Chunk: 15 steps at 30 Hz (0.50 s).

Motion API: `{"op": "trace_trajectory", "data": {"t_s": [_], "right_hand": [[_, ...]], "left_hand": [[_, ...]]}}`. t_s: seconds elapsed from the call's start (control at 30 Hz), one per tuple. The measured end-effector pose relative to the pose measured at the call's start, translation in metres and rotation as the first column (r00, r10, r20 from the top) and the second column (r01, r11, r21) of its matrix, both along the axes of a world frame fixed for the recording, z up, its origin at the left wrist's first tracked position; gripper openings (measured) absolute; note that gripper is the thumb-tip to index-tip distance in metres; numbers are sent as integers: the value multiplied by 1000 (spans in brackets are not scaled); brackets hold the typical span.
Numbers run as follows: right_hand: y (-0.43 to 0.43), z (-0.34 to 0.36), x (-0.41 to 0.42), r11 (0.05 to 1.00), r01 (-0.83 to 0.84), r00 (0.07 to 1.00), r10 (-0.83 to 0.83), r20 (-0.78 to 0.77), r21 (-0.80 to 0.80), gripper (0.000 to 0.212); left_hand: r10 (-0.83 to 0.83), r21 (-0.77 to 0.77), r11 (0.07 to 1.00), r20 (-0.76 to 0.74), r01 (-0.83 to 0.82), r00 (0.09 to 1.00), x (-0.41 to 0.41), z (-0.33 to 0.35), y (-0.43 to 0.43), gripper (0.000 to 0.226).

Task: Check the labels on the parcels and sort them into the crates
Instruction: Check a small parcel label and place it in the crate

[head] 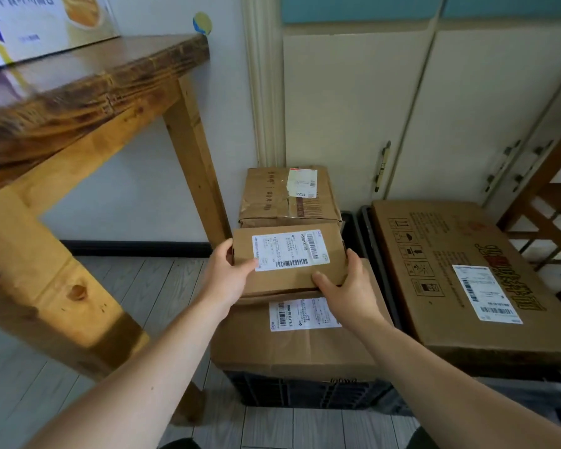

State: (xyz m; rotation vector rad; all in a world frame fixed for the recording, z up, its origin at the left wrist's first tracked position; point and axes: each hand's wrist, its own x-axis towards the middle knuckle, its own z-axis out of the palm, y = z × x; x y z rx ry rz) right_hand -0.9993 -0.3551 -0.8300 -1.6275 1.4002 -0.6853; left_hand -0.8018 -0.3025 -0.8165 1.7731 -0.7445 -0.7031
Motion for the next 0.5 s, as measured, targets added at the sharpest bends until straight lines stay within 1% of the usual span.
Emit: {"op": "trace_trajectory", "data": {"t_s": [0.1, 0.2, 0.27, 0.37, 0.5], "right_hand": [[4, -6, 3, 996, -89, 992, 89, -94, 10, 97], [5, -17, 5, 989, -141, 977, 145, -158, 38, 109], [4, -24, 5, 985, -168, 960, 174, -220, 47, 113], [2, -32, 4, 981, -191, 909, 193, -369, 43, 110], [3, -40, 5, 976, -206, 874, 216, -436, 70, 107]], "left_hand": [[-131, 76, 989, 56, 127, 990, 0, -12, 4, 70], [-189, 201, 967, 154, 156, 970, 2, -23, 5, 80], [-211, 258, 953, 191, 159, 959, 3, -30, 5, 88], [-256, 326, 927, 189, 186, 948, 8, -37, 4, 93], [-290, 381, 903, 193, 201, 937, 10, -46, 4, 90]]}}
